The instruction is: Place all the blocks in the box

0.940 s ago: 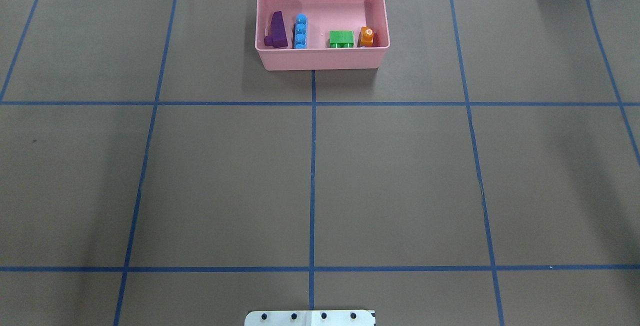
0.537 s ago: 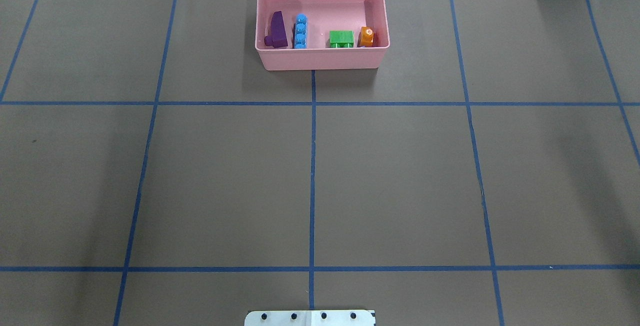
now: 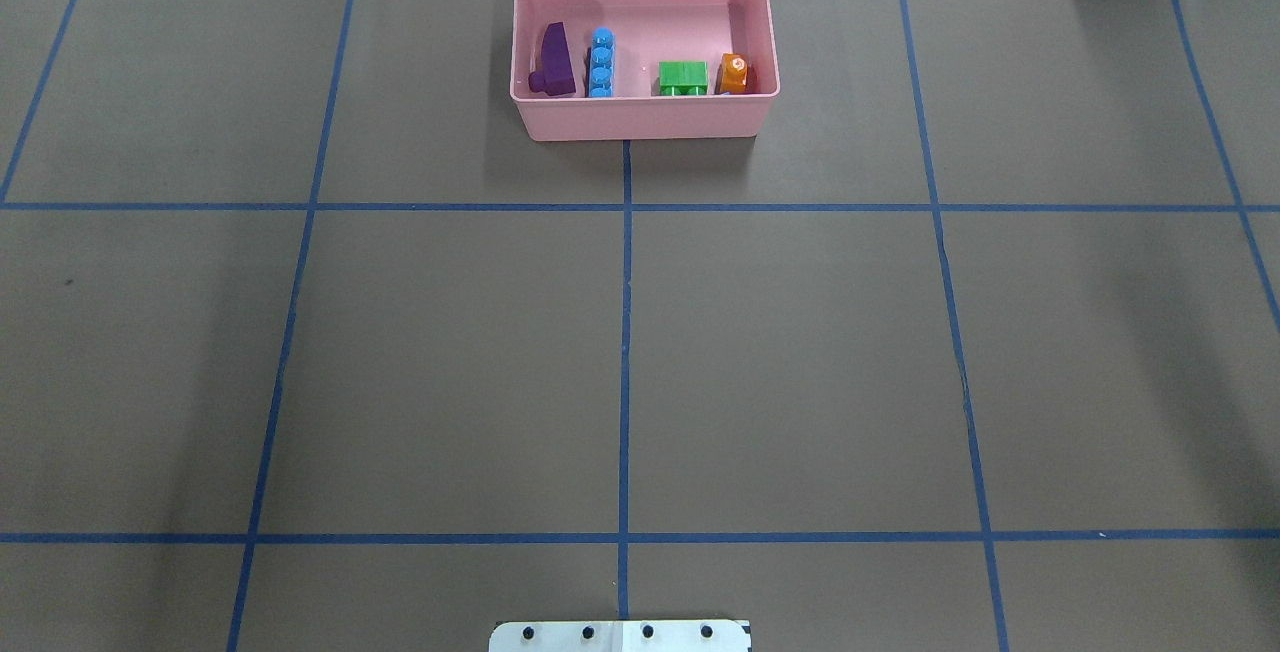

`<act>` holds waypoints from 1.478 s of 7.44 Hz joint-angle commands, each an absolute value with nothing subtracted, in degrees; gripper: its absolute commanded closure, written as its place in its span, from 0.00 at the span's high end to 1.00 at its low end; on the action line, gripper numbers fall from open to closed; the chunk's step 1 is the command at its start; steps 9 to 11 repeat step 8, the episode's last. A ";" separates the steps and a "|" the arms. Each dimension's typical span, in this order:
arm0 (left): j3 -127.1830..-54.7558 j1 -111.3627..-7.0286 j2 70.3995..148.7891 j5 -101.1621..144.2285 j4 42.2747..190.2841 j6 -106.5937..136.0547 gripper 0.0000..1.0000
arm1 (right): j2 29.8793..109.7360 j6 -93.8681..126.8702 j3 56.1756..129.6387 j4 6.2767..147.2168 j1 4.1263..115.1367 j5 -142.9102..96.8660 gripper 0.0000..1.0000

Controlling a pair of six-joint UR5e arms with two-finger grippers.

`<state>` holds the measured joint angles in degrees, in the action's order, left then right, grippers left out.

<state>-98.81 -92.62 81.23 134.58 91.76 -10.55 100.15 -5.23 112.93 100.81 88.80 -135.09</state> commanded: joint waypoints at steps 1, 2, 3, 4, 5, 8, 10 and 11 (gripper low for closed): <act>-98.79 -92.64 81.21 134.56 91.76 -10.55 1.00 | 100.11 -5.10 112.94 100.81 88.77 -135.09 1.00; -98.79 -92.64 81.04 134.56 91.76 -10.55 1.00 | 100.19 -5.10 112.94 100.81 88.77 -135.09 1.00; -98.88 -92.64 80.86 134.73 91.76 -10.55 1.00 | 100.11 -5.10 112.94 100.81 88.77 -135.09 1.00; -98.96 -92.64 80.86 134.74 91.84 -10.55 1.00 | 100.11 -5.10 112.94 100.81 88.77 -135.00 1.00; -98.96 -92.64 80.86 134.65 91.85 -10.55 1.00 | 100.11 -5.10 112.94 100.81 88.77 -135.00 1.00; -99.49 -92.55 80.95 134.47 91.76 -10.46 1.00 | 100.11 -5.10 112.85 100.72 88.68 -135.00 1.00; -99.49 -92.55 80.95 134.47 91.76 -10.46 1.00 | 100.11 -5.10 112.85 100.72 88.68 -135.00 1.00; -99.49 -92.55 80.95 134.47 91.76 -10.46 1.00 | 100.11 -5.10 112.85 100.72 88.68 -135.00 1.00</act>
